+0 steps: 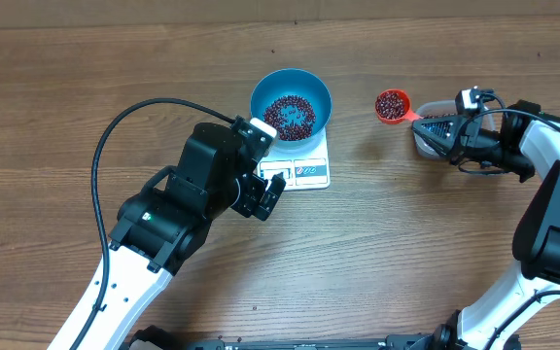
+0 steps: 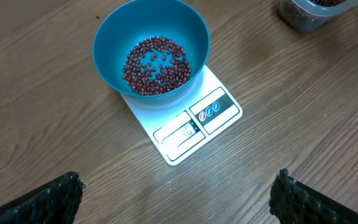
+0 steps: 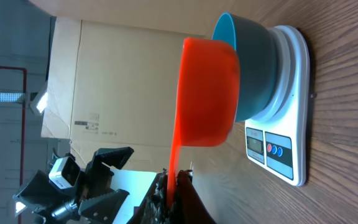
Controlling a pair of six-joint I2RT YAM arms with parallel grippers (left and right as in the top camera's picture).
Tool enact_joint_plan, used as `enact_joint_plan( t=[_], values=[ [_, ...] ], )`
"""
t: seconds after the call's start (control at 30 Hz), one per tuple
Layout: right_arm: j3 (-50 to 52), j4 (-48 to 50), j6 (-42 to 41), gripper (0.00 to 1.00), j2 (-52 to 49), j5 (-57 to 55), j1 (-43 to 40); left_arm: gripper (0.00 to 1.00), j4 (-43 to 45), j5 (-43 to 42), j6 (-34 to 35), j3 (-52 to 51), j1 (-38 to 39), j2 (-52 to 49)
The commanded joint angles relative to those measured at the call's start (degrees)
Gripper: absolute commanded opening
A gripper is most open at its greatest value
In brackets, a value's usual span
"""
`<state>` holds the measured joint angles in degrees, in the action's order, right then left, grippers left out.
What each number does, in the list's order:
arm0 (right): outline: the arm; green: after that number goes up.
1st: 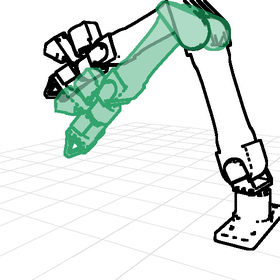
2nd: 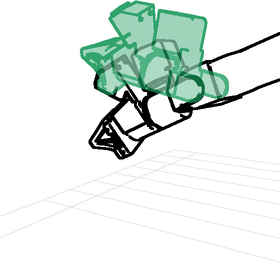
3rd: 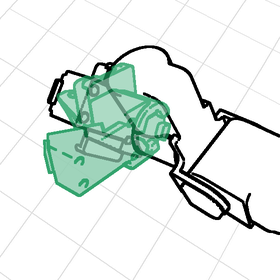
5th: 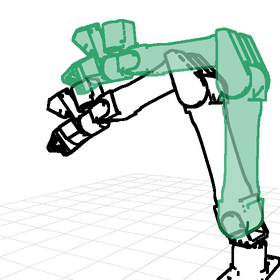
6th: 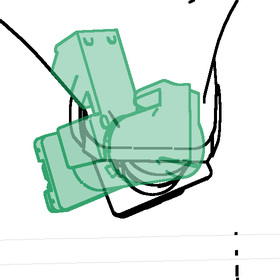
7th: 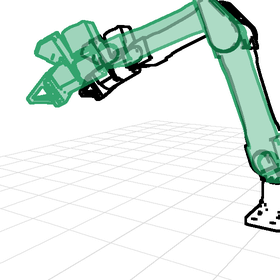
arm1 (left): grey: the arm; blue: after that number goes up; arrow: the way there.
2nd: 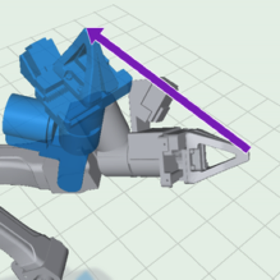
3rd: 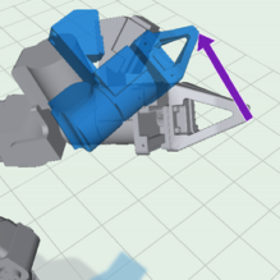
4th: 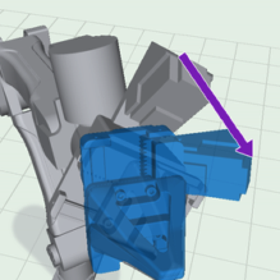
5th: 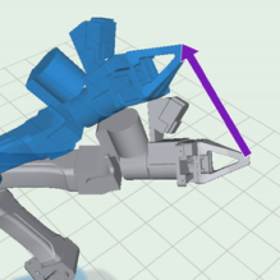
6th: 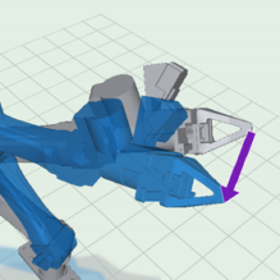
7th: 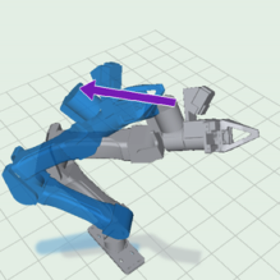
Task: Scoop item into bowl and weigh 150g on scale
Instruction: 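Carry the filled scoop with the right gripper toward the teal bowl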
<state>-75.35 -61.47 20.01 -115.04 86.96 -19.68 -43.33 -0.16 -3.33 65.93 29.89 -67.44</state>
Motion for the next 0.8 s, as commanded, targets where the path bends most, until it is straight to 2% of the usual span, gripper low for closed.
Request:
enact_joint_plan(
  t=[0.0, 0.77],
  values=[
    [0.4, 0.2, 1.1, 0.04, -0.7, 3.0, 1.4, 1.00, 0.0, 0.6, 0.7, 1.1, -0.3, 0.3],
    [0.4, 1.2, 1.0, 0.04, -0.7, 3.0, 14.1, 1.00, 0.0, 0.6, 0.7, 1.1, -0.3, 0.3]
  ],
)
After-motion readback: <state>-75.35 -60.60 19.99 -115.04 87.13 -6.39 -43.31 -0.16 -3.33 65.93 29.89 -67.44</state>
